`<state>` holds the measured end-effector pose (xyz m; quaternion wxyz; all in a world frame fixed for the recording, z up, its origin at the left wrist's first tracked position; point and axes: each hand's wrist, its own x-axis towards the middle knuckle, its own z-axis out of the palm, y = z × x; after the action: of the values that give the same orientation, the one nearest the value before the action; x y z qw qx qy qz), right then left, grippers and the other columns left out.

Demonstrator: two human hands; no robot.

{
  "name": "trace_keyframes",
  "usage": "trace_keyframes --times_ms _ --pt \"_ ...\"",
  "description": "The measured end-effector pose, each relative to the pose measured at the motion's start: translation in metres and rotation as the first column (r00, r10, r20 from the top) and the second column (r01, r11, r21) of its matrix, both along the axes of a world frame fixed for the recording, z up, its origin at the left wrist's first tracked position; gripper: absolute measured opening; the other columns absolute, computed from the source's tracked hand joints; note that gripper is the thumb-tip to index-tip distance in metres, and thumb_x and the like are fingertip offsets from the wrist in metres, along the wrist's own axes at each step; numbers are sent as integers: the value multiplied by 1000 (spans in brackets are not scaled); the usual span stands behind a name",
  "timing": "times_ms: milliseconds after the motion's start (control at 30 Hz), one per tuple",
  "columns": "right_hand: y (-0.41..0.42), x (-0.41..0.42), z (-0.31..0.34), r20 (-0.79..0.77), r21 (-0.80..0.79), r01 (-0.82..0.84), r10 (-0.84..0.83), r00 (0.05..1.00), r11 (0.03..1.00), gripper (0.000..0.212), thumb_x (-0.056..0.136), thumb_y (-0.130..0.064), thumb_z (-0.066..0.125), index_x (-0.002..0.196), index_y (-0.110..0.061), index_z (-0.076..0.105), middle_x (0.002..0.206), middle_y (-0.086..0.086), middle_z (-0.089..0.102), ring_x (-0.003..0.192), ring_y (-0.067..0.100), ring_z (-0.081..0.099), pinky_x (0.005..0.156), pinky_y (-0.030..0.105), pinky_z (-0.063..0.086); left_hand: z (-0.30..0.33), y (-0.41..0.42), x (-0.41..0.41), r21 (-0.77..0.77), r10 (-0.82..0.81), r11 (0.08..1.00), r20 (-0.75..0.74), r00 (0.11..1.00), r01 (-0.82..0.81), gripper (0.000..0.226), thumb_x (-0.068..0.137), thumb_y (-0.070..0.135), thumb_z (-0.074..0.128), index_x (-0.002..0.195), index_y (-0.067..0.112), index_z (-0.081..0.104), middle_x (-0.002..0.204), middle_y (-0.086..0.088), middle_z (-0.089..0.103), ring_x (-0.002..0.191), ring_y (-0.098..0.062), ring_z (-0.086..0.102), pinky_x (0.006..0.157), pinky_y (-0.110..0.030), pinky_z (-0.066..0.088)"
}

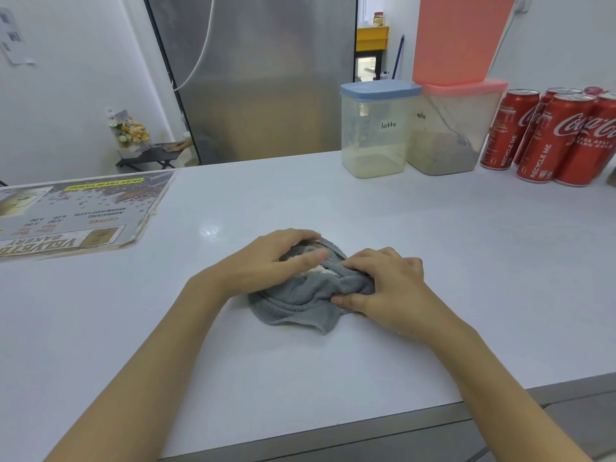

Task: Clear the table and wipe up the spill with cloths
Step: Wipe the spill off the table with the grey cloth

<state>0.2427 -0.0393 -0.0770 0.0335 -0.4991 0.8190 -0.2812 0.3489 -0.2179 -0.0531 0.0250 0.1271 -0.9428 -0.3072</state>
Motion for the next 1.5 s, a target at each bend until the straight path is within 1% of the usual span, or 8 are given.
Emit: trace_keyframes --times_ms 267,433,600,733,933,1200,1367,1500 --pt "-1 -4 0 8 11 -22 22 1000 1000 38 80 -46 66 116 -38 57 109 -27 47 104 -3 29 91 30 15 2 0 12 -105 -58 992 49 997 63 86 45 79 62 122 43 48 109 27 40 114 8 33 95 -17 32" --pt "-1 -6 4 14 -37 -6 6 1000 999 26 80 -40 68 105 -40 61 100 -22 58 102 -1 34 89 30 14 -2 2 17 -53 -108 992 71 992 112 89 44 68 78 122 39 44 122 30 34 123 8 30 102 -18 30" --pt "1 -13 8 14 -17 7 -6 1000 1000 18 80 -37 69 96 -42 62 96 -23 60 102 -1 34 86 29 13 -3 8 15 -28 -9 1000 -27 1000 8 70 44 66 76 102 34 55 102 21 49 103 4 44 88 -19 39" --pt "5 -23 14 6 92 -29 28 1000 995 21 82 -36 68 100 -25 67 112 -17 54 111 6 36 92 30 19 -5 11 12 -2 26 1000 -64 998 -26 51 54 53 85 89 29 57 95 14 52 95 0 46 80 -17 37" --pt "14 -24 13 -16 105 -86 89 996 991 20 87 -35 63 104 -24 66 109 -13 51 103 7 41 88 24 22 -4 11 16 69 15 998 -66 998 -10 68 52 54 85 111 45 51 104 24 52 105 8 44 85 -6 37" --pt "32 1 14 73 42 -143 140 987 989 15 84 -50 57 91 -37 58 95 -13 52 94 2 41 78 17 33 -10 10 5 79 98 993 -183 978 -85 56 59 34 87 105 36 54 96 18 62 86 5 55 73 -10 41" --pt "28 6 11 113 -43 32 -27 993 999 19 88 -38 58 101 -27 68 89 -6 60 87 8 47 72 13 34 -5 8 7 108 100 990 -113 989 -88 72 61 35 85 121 41 45 100 22 58 87 6 57 74 -8 42" --pt "22 3 16 138 -30 95 -90 986 995 34 86 -30 65 120 -26 61 107 -9 63 91 7 49 74 19 33 5 2 18 197 4 980 -21 1000 0 77 63 34 85 126 47 43 109 26 57 99 6 57 85 -9 45"
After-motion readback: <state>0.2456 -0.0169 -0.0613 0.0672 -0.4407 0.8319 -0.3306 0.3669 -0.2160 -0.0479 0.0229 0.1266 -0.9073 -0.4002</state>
